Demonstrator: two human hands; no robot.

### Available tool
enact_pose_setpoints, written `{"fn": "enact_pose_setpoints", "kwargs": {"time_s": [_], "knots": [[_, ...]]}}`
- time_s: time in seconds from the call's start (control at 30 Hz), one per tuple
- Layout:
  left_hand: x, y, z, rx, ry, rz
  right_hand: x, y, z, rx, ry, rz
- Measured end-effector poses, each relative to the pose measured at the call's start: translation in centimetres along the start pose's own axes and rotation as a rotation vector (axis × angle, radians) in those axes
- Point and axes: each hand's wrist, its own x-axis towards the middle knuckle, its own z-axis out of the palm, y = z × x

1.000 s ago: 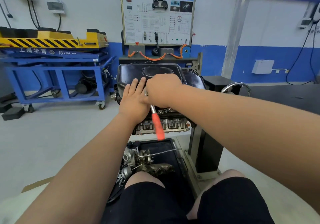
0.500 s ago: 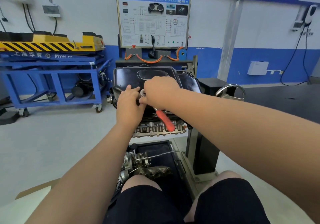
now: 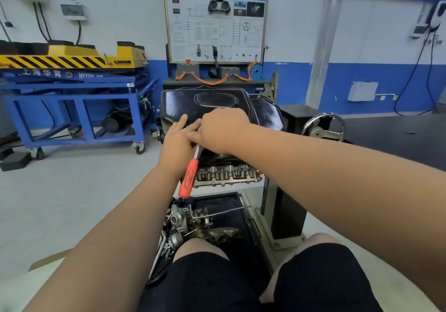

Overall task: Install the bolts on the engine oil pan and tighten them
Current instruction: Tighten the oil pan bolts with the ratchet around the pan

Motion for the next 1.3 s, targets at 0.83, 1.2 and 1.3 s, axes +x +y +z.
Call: {"fn": "enact_pose_setpoints", "kwargs": {"time_s": [0.83,1.2,1.3], "knots": [[-0.3,0.2,-0.3,0.054,-0.04,0.071,0.1,-0.5,-1.9,-0.384,-0.013,-0.232],[1.2,-0.2,-2.3,0.288,-0.193,0.187,0.1,0.1,0.0,-0.006,-0.033,-0.006],[0.9,-0.9,-1.6,0.285,-0.196,0.148,0.3,0.6,0.0,-0.067,0.001,-0.106]]}}
